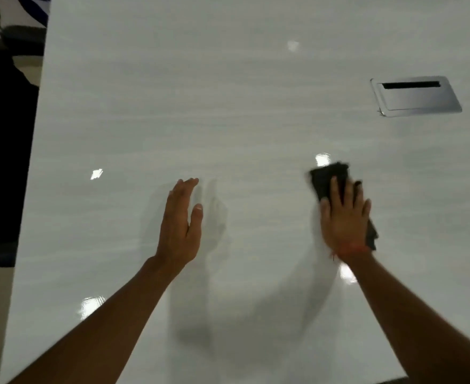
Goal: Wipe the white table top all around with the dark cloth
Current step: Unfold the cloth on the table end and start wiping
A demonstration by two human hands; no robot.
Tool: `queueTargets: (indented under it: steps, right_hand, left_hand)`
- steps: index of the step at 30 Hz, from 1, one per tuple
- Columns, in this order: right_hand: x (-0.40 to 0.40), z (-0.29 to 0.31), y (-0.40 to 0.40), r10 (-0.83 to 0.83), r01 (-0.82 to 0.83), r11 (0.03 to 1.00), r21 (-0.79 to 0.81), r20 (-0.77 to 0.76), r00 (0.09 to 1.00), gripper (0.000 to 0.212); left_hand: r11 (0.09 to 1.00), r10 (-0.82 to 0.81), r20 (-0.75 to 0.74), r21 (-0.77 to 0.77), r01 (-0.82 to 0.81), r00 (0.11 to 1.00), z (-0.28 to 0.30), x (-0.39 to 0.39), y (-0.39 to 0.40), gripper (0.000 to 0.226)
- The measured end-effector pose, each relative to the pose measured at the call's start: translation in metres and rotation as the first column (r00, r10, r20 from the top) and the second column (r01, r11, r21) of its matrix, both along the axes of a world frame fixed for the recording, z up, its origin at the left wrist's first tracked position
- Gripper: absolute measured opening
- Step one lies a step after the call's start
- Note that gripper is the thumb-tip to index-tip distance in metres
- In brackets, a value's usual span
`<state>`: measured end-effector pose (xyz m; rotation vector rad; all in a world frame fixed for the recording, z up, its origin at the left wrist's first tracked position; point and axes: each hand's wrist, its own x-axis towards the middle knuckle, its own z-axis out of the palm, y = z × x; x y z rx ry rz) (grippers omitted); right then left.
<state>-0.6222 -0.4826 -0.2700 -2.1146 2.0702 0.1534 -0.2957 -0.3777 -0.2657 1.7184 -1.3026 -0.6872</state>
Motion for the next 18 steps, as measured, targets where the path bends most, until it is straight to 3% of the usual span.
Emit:
queueTargets:
  steps: [2,4,8,11,13,16,18]
  right_hand:
    - [0.038,-0.002,-0.065,-0.033,0.034,0.999,-0.031,0.043,0.999,0.067]
    - [0.101,-0.008,-0.112,0.041,-0.036,0.996,-0.080,0.063,0.997,0.067]
    - [0.263,-0.021,-0.105,0.367,-0.359,0.927,-0.112,0.066,0.928,0.069]
    - [0.363,-0.014,-0.026,0.638,-0.631,0.770,-0.095,0.117,0.761,0.061]
    - [0.397,-0.013,0.038,0.787,-0.790,0.611,-0.039,0.133,0.602,0.060]
    - [0.380,-0.012,0.125,0.928,-0.939,0.344,-0.025,0.163,0.336,0.060]
    - [0.331,-0.015,0.163,0.924,-0.947,0.316,-0.060,0.245,0.293,0.055]
  left_hand:
    - [0.999,0.033,-0.021,0.011,-0.033,0.999,-0.003,0.010,0.002,0.045]
    - [0.997,0.071,-0.014,0.025,-0.071,0.997,-0.004,0.024,0.010,0.045]
    - [0.981,0.187,0.031,0.052,-0.188,0.982,0.006,0.058,0.034,0.046]
    - [0.952,0.297,0.065,0.061,-0.301,0.953,0.025,0.082,0.057,0.046]
    - [0.921,0.379,0.073,0.060,-0.384,0.922,0.038,0.098,0.075,0.048]
    - [0.888,0.455,0.048,0.048,-0.457,0.889,0.051,0.113,0.101,0.048]
    - [0.889,0.454,0.038,0.042,-0.456,0.890,0.049,0.115,0.113,0.047]
